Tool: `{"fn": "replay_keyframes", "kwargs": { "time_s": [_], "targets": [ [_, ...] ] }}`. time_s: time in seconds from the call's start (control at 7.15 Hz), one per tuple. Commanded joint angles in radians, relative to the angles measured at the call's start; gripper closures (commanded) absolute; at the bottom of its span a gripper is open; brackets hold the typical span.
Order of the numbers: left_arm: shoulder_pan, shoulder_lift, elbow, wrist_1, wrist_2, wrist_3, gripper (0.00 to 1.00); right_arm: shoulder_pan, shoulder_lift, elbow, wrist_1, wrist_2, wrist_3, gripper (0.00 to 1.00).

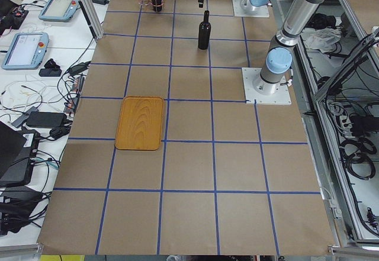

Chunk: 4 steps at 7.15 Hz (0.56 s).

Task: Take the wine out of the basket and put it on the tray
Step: 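Move the left gripper over the standing bottle while the right gripper returns to the rack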

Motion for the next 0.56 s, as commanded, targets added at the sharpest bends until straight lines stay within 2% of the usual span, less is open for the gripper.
{"fn": "replay_keyframes", "kwargs": {
  "time_s": [0.0,0.14,0.42],
  "targets": [
    [-0.026,-0.006,-0.105,0.082,0.000,-0.010,0.02,-0.001,0.107,-0.009,-0.012,0.001,-0.001,0.00],
    [-0.026,-0.006,-0.132,0.082,0.005,-0.006,0.02,0.000,0.126,-0.040,-0.092,-0.001,0.013,0.00],
    [-0.026,-0.014,-0.135,0.081,0.006,-0.004,0.10,0.000,0.172,-0.118,-0.101,-0.002,0.017,0.00]
  ]
}}
